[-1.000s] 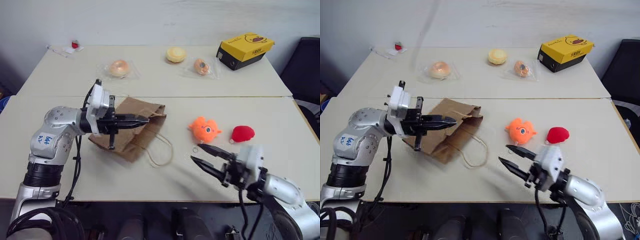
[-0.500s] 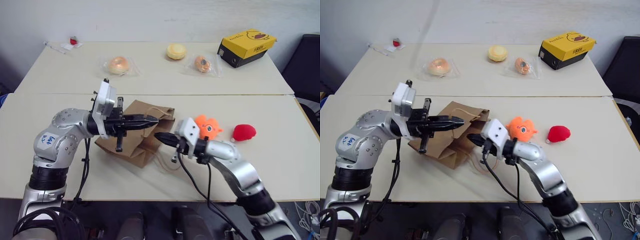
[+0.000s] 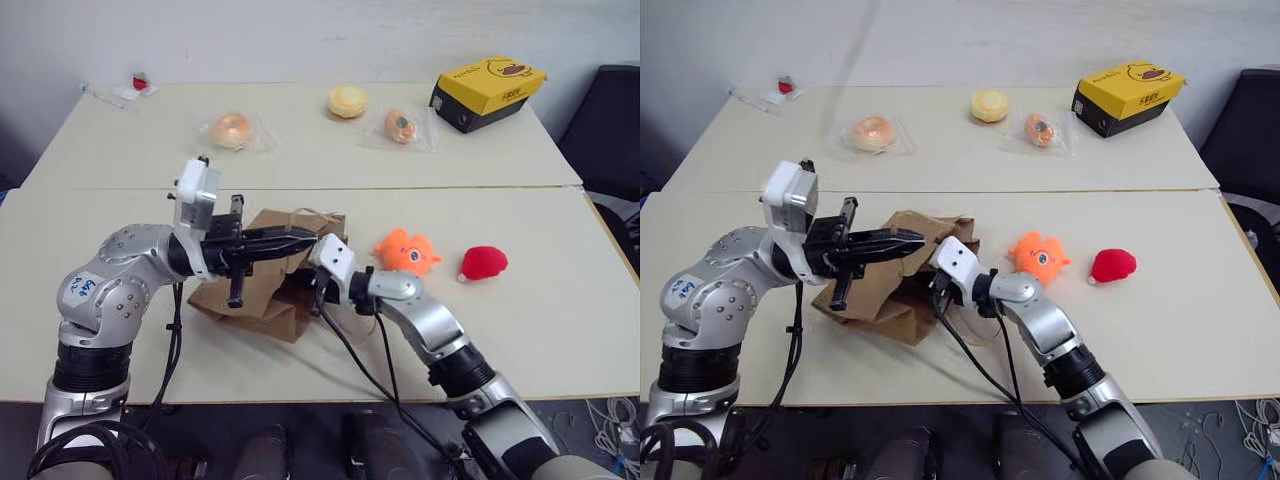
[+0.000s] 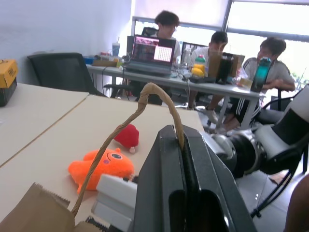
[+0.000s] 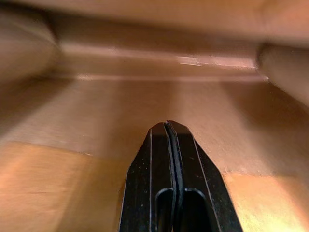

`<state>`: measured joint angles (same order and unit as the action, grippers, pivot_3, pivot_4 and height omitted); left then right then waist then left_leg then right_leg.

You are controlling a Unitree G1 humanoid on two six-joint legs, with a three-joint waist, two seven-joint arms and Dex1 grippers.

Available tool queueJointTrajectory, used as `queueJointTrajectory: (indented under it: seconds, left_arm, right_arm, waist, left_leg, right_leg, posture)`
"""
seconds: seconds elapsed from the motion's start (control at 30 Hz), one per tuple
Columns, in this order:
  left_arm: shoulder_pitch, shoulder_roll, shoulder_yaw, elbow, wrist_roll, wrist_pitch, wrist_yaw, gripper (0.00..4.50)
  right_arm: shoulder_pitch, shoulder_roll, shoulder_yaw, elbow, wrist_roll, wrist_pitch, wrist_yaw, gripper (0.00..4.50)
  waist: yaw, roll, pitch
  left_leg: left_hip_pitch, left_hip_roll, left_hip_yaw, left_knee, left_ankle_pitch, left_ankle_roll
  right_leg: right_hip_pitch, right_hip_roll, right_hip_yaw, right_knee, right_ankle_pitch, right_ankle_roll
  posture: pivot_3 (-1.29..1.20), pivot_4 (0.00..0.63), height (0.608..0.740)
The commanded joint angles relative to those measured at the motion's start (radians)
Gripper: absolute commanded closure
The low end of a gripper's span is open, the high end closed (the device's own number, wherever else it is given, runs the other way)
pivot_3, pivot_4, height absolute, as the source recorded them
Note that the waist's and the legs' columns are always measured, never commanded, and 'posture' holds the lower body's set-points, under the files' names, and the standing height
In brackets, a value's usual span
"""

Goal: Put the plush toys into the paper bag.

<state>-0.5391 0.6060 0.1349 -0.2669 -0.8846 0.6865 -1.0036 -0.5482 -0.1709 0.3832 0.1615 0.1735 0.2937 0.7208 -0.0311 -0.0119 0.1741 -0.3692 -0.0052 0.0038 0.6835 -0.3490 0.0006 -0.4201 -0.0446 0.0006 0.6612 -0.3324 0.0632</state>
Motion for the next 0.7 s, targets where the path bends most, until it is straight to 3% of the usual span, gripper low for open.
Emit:
queueJointTrajectory:
  seconds: [0.03, 0.53, 0.7]
  left_arm:
    - [-0.024, 0.004, 0.056, -0.025, -0.069, 0.028, 0.032, 4.5]
    - [-0.016, 0.053, 0.164, 0.014, -0.077, 0.027, 0.107, 4.5]
    - [-0.031, 0.021, 0.158, -0.011, -0.102, 0.028, 0.148, 4.5]
  right_arm:
    - [0.019, -0.003, -0.013, 0.034, -0.019, -0.063, 0.022, 4.48]
    - [0.075, -0.098, 0.003, 0.072, -0.123, -0.15, 0.079, 4.48]
    - [0.079, -0.094, -0.015, 0.078, -0.113, -0.167, 0.076, 4.48]
  waist:
    - [0.0, 0.0, 0.0]
    - [0.004, 0.0, 0.0]
    - [0.004, 0.0, 0.0]
  left_leg:
    - [0.0, 0.0, 0.0, 0.0, 0.0, 0.0]
    - [0.001, 0.0, 0.0, 0.0, 0.0, 0.0]
    - [0.002, 0.0, -0.001, 0.0, 0.0, 0.0]
  right_leg:
    - [0.0, 0.0, 0.0, 0.0, 0.0, 0.0]
    - [0.002, 0.0, 0.0, -0.001, 0.0, 0.0]
    - [0.002, 0.0, 0.0, -0.001, 0.0, 0.0]
  posture:
    - [0.0, 0.15, 0.74]
    - [0.0, 0.15, 0.74]
    - [0.0, 0.15, 0.74]
